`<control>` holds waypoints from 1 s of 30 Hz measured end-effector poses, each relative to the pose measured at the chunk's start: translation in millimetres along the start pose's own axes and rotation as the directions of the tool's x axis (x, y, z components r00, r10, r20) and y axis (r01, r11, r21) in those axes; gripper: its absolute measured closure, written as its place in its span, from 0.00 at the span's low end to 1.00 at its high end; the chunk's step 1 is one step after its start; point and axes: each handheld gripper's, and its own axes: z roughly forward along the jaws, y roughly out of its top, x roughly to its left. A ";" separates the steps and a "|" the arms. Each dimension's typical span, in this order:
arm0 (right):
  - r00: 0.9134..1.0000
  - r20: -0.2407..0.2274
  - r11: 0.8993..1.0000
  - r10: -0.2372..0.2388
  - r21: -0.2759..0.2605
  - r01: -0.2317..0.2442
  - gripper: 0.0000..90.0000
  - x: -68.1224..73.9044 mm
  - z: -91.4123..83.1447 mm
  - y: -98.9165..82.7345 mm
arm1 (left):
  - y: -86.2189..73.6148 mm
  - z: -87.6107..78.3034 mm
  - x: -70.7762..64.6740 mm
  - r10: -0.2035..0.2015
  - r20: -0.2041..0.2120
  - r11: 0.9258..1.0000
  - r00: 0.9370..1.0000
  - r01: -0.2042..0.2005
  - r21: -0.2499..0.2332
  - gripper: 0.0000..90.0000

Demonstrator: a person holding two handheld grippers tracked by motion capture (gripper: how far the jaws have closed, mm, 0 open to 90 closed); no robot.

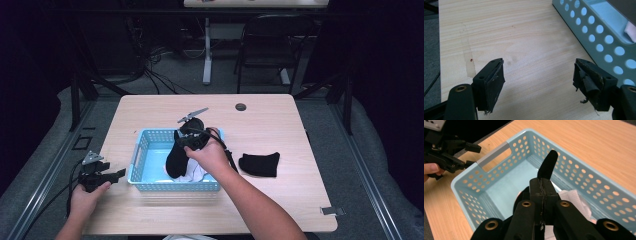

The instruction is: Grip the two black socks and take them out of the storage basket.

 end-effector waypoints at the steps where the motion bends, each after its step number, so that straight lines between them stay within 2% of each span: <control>1: 1.000 0.001 1.000 -0.007 -0.002 0.007 0.99 -0.2 -2.7 1.5 | 0.0 0.0 0.0 0.000 0.000 1.000 1.000 0.000 0.001 0.28; 11: 1.000 -0.019 0.998 -0.003 -0.056 0.001 0.99 3.7 -24.7 15.3 | 0.1 -0.1 0.0 0.004 0.000 1.000 1.000 -0.004 0.002 0.28; 23: 0.999 0.006 0.994 -0.031 -0.103 0.032 0.99 6.1 -52.8 28.2 | 0.0 0.0 0.0 0.004 0.001 1.000 1.000 -0.004 0.002 0.27; 30: 0.999 0.034 0.993 -0.020 -0.119 0.024 0.99 -3.2 -77.4 27.2 | -0.4 -0.2 0.2 -0.001 0.000 1.000 1.000 0.001 0.002 0.28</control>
